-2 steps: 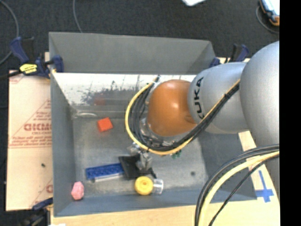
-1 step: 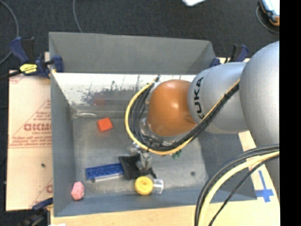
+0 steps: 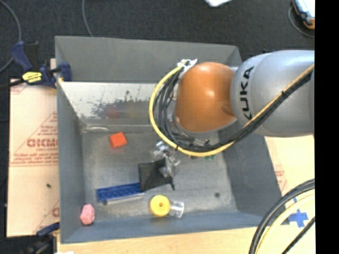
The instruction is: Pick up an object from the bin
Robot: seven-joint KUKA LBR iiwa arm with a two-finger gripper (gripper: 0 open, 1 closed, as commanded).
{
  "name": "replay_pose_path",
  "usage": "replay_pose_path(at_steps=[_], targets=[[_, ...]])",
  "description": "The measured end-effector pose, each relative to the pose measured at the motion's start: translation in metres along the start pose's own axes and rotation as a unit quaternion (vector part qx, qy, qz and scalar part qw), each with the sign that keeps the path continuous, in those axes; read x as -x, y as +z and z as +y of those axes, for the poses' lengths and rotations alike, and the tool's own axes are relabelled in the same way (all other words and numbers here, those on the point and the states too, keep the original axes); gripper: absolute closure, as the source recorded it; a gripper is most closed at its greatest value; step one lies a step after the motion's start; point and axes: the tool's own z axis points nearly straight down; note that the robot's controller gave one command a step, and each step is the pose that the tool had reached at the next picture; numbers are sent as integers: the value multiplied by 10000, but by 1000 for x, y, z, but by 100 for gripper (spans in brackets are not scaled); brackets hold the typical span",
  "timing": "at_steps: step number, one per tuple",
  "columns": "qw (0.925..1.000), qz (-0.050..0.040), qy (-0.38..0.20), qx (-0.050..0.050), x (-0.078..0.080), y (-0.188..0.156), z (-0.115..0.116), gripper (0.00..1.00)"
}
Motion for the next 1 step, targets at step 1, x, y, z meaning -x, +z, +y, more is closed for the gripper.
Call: replay_pose_path(at_steps=[1], targets=[[9997,-64,214,-32,5,-62,-42,100]])
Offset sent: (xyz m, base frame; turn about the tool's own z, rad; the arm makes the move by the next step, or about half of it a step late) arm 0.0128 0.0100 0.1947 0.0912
